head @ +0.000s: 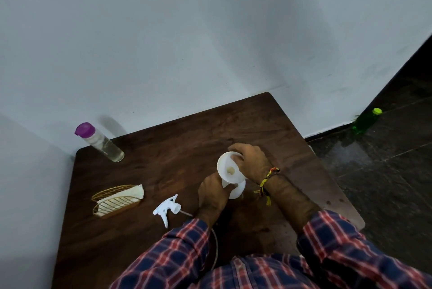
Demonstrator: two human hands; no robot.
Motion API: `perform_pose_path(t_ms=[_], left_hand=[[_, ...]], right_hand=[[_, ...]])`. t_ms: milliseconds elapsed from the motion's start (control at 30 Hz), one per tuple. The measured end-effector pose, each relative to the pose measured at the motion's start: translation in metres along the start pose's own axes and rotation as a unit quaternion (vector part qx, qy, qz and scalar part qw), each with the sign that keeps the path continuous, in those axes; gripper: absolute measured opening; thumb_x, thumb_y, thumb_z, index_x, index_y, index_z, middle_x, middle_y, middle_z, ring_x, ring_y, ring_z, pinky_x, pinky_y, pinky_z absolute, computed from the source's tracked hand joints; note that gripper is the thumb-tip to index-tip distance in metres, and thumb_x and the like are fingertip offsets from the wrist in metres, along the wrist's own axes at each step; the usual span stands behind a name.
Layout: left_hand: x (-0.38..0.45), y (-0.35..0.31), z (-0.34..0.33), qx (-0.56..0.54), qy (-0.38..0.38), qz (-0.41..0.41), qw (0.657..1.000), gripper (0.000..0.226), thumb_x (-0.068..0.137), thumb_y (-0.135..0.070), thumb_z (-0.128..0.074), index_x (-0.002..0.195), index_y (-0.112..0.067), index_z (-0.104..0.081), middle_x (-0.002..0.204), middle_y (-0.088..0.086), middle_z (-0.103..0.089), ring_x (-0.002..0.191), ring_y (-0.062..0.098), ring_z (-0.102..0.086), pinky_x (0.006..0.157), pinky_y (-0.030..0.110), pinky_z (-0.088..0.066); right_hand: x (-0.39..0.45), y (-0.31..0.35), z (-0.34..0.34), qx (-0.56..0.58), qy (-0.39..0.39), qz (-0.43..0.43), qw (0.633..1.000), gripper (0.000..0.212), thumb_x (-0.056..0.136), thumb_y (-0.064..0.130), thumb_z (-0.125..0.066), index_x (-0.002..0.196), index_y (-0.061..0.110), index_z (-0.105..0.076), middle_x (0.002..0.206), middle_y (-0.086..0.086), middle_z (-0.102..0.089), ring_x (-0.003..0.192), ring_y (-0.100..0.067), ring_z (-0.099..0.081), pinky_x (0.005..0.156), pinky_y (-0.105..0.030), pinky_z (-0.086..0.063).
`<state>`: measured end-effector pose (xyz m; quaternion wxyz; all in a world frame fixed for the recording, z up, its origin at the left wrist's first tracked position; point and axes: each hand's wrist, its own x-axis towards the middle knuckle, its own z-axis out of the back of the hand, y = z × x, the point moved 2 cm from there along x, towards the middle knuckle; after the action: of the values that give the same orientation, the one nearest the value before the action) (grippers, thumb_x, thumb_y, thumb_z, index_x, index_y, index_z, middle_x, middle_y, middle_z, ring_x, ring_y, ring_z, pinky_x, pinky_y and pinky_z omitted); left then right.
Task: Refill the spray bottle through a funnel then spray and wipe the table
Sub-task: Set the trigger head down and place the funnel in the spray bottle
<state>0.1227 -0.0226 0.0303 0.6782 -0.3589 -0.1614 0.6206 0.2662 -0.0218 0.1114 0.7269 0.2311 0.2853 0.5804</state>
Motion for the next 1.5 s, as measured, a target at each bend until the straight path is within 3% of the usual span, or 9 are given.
perform_pose_path(t_ms=[100, 233, 533, 667, 767, 1000, 1100, 1233, 1500], left_hand=[[0.006, 0.006, -0.004, 0.025, 0.037, 0.025, 0.999, 0.049, 0.083, -0.045, -0.07, 0.12, -0.012, -0.063, 0.118, 0.006, -0.066, 0.112, 0.022, -0.06, 0.096, 0.03, -0.043], [-0.001, 0.008, 0.003, 0.012, 0.01, -0.009, 1.0, 0.06, 0.074, -0.055, -0.074, 0.121, -0.021, -0.063, 0.116, -0.001, -0.068, 0.107, 0.019, -0.062, 0.09, 0.029, -0.048], [-0.009, 0.025, 0.025, 0.025, 0.028, -0.051, 0.998, 0.069, 0.072, -0.059, -0.071, 0.132, -0.033, -0.049, 0.127, -0.01, -0.062, 0.116, 0.014, -0.058, 0.093, 0.035, -0.049], [-0.02, 0.057, 0.049, 0.044, -0.051, -0.017, 0.998, 0.074, 0.077, -0.057, -0.071, 0.14, -0.027, -0.046, 0.137, -0.004, -0.056, 0.125, 0.017, -0.052, 0.103, 0.034, -0.043], [-0.031, 0.077, 0.073, 0.037, -0.105, 0.029, 0.993, 0.062, 0.086, -0.049, -0.066, 0.139, -0.023, -0.048, 0.137, -0.001, -0.056, 0.124, 0.018, -0.052, 0.102, 0.031, -0.04], [-0.051, 0.15, 0.111, 0.017, -0.205, 0.207, 0.956, 0.052, 0.092, -0.043, -0.057, 0.138, -0.019, -0.049, 0.134, 0.009, -0.058, 0.124, 0.029, -0.053, 0.1, 0.041, -0.044], [-0.055, 0.194, 0.125, 0.055, -0.139, 0.3, 0.942, 0.081, 0.087, -0.045, -0.065, 0.151, -0.013, -0.025, 0.156, 0.015, -0.029, 0.144, 0.034, -0.024, 0.114, 0.049, -0.03], [-0.068, 0.243, 0.136, 0.113, -0.019, 0.357, 0.927, 0.127, 0.068, -0.064, -0.074, 0.155, -0.017, 0.006, 0.162, 0.015, 0.005, 0.148, 0.037, 0.002, 0.117, 0.056, -0.012], [-0.058, 0.25, 0.139, 0.068, 0.034, 0.37, 0.926, 0.146, 0.06, -0.055, -0.084, 0.149, -0.02, 0.026, 0.157, 0.011, 0.029, 0.146, 0.038, 0.019, 0.113, 0.066, -0.004]], right_hand=[[0.0, 0.003, -0.001, -0.008, -0.023, 0.007, 1.0, 0.039, 0.094, 0.025, -0.06, 0.132, 0.015, -0.058, 0.129, -0.005, -0.064, 0.118, -0.024, -0.06, 0.102, -0.035, -0.048], [-0.001, 0.009, 0.001, -0.01, -0.089, 0.037, 0.995, 0.04, 0.092, 0.029, -0.063, 0.13, 0.015, -0.059, 0.123, -0.005, -0.066, 0.112, -0.02, -0.062, 0.096, -0.03, -0.049], [-0.005, 0.041, 0.0, -0.02, -0.165, 0.128, 0.978, 0.032, 0.088, 0.026, -0.064, 0.119, 0.017, -0.063, 0.115, -0.005, -0.067, 0.104, -0.025, -0.063, 0.087, -0.043, -0.055], [-0.01, 0.065, -0.004, -0.012, -0.17, 0.173, 0.97, 0.032, 0.088, 0.027, -0.061, 0.118, 0.016, -0.064, 0.114, -0.004, -0.067, 0.106, -0.025, -0.062, 0.094, -0.041, -0.05], [-0.013, 0.086, -0.014, -0.006, -0.159, 0.194, 0.968, 0.032, 0.086, 0.026, -0.06, 0.117, 0.016, -0.064, 0.112, -0.004, -0.067, 0.105, -0.026, -0.062, 0.095, -0.041, -0.048], [-0.018, 0.119, -0.057, 0.005, -0.105, 0.212, 0.972, 0.03, 0.085, 0.021, -0.065, 0.115, 0.016, -0.065, 0.113, -0.003, -0.067, 0.105, -0.026, -0.061, 0.094, -0.039, -0.048], [-0.019, 0.132, -0.075, 0.016, -0.082, 0.2, 0.976, 0.029, 0.085, 0.019, -0.067, 0.114, 0.014, -0.066, 0.112, -0.004, -0.067, 0.106, -0.024, -0.061, 0.093, -0.037, -0.049], [-0.013, 0.148, -0.11, 0.017, -0.04, 0.172, 0.984, 0.03, 0.084, 0.018, -0.071, 0.114, 0.012, -0.066, 0.11, -0.006, -0.068, 0.104, -0.021, -0.063, 0.091, -0.032, -0.05], [0.036, 0.183, -0.184, 0.016, 0.045, 0.087, 0.995, 0.035, 0.084, 0.019, -0.071, 0.117, 0.008, -0.064, 0.11, -0.011, -0.068, 0.105, -0.024, -0.063, 0.092, -0.035, -0.05]])
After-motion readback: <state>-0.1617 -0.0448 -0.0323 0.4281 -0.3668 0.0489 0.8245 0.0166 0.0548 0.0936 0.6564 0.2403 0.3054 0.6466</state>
